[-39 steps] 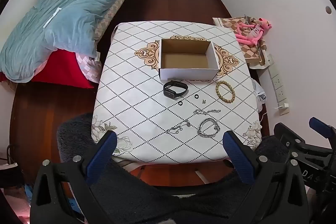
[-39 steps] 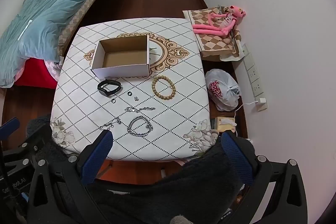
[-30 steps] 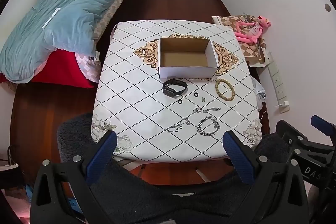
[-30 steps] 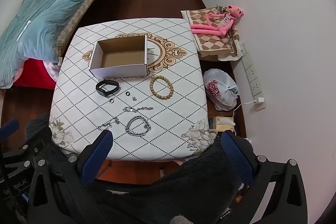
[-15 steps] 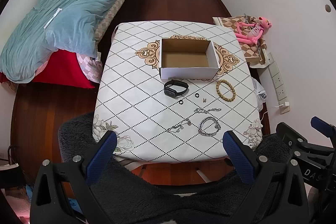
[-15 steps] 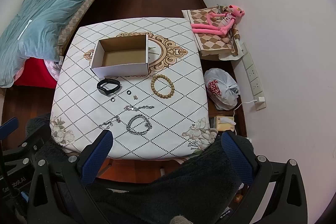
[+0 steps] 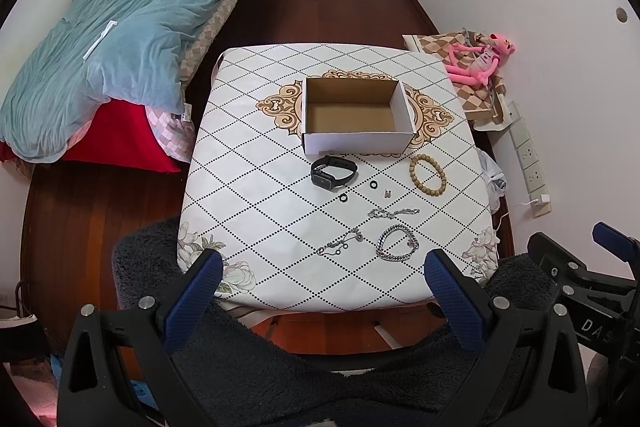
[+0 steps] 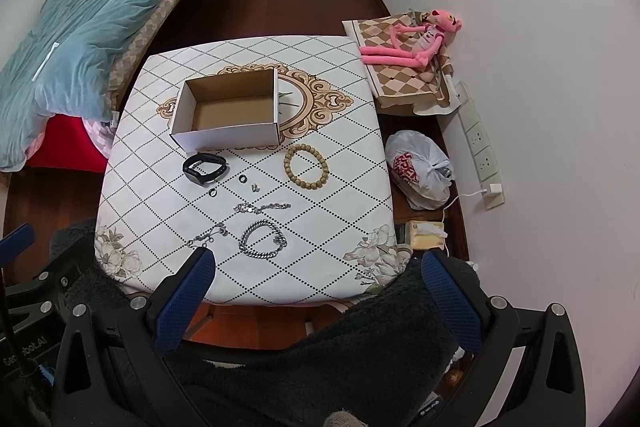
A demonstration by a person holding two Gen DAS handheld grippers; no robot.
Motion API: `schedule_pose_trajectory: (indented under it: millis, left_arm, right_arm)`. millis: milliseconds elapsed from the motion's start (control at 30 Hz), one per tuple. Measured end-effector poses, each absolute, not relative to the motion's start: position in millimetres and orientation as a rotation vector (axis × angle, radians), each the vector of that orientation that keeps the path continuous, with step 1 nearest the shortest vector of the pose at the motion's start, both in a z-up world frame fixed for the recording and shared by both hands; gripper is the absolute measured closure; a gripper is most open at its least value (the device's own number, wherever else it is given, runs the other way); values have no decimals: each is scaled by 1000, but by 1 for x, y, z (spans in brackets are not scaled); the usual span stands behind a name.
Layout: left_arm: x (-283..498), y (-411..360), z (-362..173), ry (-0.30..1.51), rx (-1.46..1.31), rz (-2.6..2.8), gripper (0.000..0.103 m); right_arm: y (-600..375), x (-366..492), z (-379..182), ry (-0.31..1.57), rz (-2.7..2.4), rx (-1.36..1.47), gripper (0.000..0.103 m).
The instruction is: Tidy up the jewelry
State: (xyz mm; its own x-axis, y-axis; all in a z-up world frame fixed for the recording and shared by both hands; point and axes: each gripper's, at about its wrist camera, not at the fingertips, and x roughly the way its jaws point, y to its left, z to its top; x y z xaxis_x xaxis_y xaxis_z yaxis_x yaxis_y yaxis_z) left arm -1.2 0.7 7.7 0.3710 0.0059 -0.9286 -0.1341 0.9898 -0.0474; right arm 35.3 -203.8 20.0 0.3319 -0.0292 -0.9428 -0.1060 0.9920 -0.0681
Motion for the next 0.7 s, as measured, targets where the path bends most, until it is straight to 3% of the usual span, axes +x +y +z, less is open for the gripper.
schedule_pose_trajectory:
  millis: [700]
  left_arm:
    - [2,2,14,1177,-120,87,0]
  right_arm:
    - [-206,35,24,1221,44,-125,0]
